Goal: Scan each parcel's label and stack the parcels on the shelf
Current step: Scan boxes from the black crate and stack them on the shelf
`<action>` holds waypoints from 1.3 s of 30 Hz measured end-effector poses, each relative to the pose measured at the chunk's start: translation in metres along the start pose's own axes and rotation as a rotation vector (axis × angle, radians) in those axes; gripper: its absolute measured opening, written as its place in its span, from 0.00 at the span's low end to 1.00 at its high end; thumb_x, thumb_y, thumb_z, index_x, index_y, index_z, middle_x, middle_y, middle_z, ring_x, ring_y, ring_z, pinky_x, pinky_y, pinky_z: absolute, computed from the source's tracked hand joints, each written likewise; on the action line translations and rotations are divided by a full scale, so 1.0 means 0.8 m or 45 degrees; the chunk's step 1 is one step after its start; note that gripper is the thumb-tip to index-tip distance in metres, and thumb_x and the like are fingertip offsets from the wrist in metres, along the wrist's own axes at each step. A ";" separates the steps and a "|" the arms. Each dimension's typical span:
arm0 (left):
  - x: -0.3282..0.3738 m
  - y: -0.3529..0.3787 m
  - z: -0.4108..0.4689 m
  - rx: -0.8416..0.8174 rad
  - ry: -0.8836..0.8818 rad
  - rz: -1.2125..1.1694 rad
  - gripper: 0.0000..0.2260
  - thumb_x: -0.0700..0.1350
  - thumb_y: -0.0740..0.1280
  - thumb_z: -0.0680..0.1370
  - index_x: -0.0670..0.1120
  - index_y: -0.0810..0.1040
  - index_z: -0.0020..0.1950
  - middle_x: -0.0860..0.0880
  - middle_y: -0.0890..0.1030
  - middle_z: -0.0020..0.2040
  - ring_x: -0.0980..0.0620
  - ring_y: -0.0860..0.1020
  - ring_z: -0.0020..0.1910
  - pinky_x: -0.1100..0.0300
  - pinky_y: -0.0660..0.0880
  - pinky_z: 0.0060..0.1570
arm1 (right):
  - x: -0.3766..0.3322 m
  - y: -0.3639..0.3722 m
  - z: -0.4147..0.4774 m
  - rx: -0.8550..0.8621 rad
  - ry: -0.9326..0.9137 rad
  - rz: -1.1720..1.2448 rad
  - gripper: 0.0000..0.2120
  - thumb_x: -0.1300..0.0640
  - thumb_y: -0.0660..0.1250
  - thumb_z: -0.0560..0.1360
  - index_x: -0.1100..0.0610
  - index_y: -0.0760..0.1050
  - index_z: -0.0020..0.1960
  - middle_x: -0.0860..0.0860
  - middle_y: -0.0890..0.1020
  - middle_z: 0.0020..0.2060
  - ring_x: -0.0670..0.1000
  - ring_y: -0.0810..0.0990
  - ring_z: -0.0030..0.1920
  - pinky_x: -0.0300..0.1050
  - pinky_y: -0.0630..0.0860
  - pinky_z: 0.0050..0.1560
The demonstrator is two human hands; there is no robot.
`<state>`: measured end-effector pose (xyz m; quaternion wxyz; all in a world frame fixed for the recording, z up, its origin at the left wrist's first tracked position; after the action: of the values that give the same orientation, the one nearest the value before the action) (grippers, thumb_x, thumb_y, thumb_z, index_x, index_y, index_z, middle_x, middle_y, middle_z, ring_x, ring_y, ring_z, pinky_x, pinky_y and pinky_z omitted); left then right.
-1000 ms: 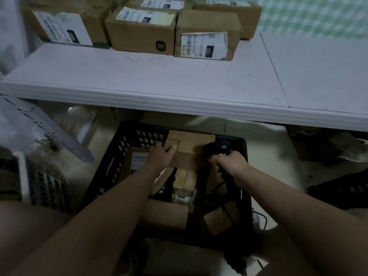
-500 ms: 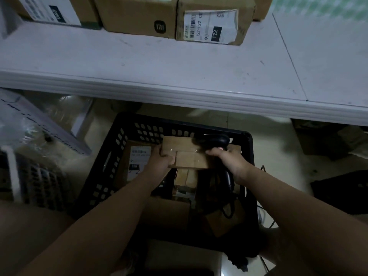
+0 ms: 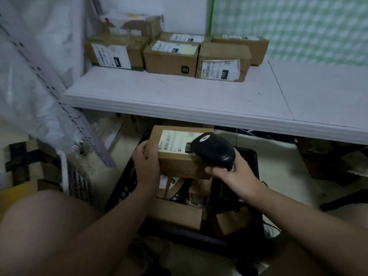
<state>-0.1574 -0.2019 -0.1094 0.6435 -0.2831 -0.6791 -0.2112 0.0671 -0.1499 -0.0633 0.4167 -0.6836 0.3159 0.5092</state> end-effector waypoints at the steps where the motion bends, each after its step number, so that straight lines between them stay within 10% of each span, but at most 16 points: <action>1: 0.017 -0.001 -0.005 0.015 0.071 -0.049 0.18 0.53 0.62 0.74 0.47 0.73 0.61 0.45 0.72 0.61 0.49 0.75 0.56 0.58 0.74 0.48 | -0.009 -0.005 -0.004 0.035 -0.044 0.007 0.24 0.61 0.76 0.70 0.53 0.73 0.62 0.48 0.79 0.57 0.45 0.78 0.57 0.36 0.75 0.58; 6: 0.093 0.016 -0.017 -0.057 0.269 -0.256 0.12 0.48 0.64 0.79 0.56 0.72 0.62 0.50 0.70 0.64 0.56 0.76 0.56 0.63 0.78 0.49 | -0.071 -0.043 -0.011 0.249 -0.287 0.119 0.14 0.67 0.74 0.70 0.50 0.79 0.49 0.43 0.84 0.40 0.40 0.82 0.45 0.32 0.77 0.46; 12: 0.158 0.062 0.023 -0.445 0.375 -0.204 0.25 0.53 0.72 0.72 0.68 0.69 0.66 0.50 0.69 0.69 0.53 0.72 0.65 0.51 0.72 0.65 | -0.108 -0.075 0.018 0.304 -0.365 0.184 0.11 0.65 0.71 0.72 0.49 0.79 0.47 0.47 0.85 0.41 0.43 0.83 0.47 0.47 0.78 0.56; 16: 0.216 0.075 0.057 -0.289 0.679 -0.049 0.22 0.47 0.73 0.73 0.61 0.70 0.63 0.49 0.71 0.65 0.53 0.73 0.62 0.56 0.73 0.62 | -0.118 -0.087 0.053 0.199 -0.338 0.169 0.11 0.63 0.72 0.73 0.52 0.80 0.53 0.54 0.85 0.48 0.53 0.83 0.54 0.62 0.77 0.59; 24: 0.263 0.126 0.101 -0.361 1.148 0.237 0.18 0.56 0.70 0.68 0.55 0.75 0.56 0.52 0.70 0.56 0.50 0.72 0.60 0.55 0.70 0.62 | -0.136 -0.106 0.089 0.305 -0.371 -0.083 0.09 0.57 0.74 0.72 0.59 0.77 0.37 0.57 0.77 0.29 0.48 0.77 0.28 0.38 0.75 0.30; 39: 0.267 0.149 0.118 -0.378 1.087 0.118 0.16 0.57 0.65 0.73 0.50 0.78 0.55 0.58 0.72 0.51 0.70 0.71 0.51 0.70 0.68 0.55 | -0.134 -0.115 0.073 0.416 -0.326 -0.003 0.14 0.55 0.72 0.73 0.65 0.76 0.36 0.57 0.78 0.27 0.50 0.78 0.24 0.40 0.74 0.28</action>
<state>-0.1530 -0.0265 0.0856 0.8271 -0.2900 -0.3018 -0.3750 0.0907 -0.0554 0.0546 0.5594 -0.5369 0.3380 0.5334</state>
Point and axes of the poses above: each hand's wrist, its own z-axis towards the middle knuckle, its own y-axis out of the palm, x = y × z, the point moved 4 cm from there along z, towards the middle knuckle
